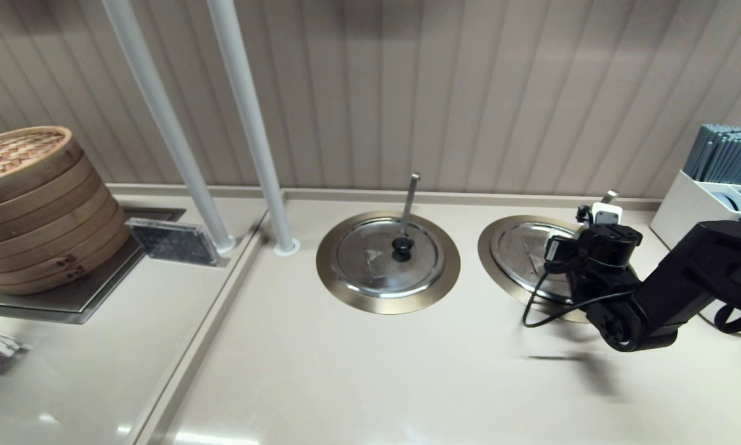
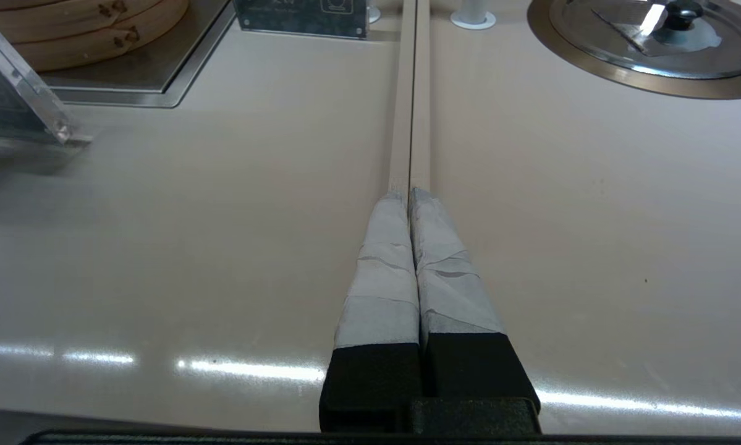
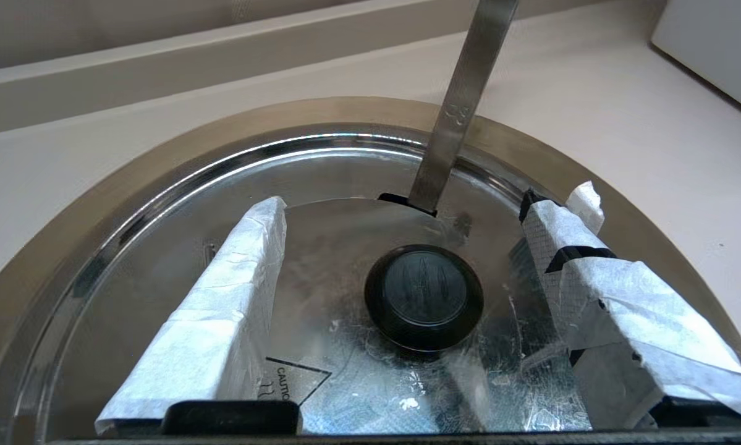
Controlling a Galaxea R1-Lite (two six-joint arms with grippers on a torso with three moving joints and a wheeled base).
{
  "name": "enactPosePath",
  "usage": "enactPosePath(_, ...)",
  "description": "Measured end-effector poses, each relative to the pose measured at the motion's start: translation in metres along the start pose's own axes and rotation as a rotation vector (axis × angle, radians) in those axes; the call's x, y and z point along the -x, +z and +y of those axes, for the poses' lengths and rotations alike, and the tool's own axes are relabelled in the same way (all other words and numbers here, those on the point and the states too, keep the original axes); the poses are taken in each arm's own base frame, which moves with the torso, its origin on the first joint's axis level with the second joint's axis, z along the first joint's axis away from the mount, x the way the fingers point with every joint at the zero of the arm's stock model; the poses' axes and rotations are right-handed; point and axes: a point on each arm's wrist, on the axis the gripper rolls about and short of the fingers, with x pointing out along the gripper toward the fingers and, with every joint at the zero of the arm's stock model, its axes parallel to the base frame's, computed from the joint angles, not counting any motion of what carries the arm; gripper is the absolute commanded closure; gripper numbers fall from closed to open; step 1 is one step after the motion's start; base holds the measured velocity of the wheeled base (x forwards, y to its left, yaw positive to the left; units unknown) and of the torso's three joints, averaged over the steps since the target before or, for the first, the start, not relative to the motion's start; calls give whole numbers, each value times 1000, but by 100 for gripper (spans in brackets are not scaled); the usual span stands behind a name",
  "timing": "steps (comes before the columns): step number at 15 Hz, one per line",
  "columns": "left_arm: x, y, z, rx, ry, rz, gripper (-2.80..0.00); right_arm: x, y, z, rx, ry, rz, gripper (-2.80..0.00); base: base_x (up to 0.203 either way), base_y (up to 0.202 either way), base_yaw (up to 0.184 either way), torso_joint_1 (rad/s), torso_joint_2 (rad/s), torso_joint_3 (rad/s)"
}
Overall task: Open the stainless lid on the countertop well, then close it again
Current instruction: Open the lid
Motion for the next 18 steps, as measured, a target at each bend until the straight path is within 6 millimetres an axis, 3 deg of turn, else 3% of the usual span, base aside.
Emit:
enactPosePath(5, 0, 0, 0, 0, 0, 0, 0, -13, -15, -18, -11, -43, 31, -280, 0, 0, 0, 0, 0, 0)
enactPosePath(10, 0, 0, 0, 1, 0, 0, 0, -15, -25, -14, -39, -28, 49, -280, 0, 0, 0, 0, 0, 0)
enactPosePath(18, 0, 0, 0, 0, 0, 1, 0, -9, -20, -2, -75, 12, 40, -280, 0, 0, 0, 0, 0, 0)
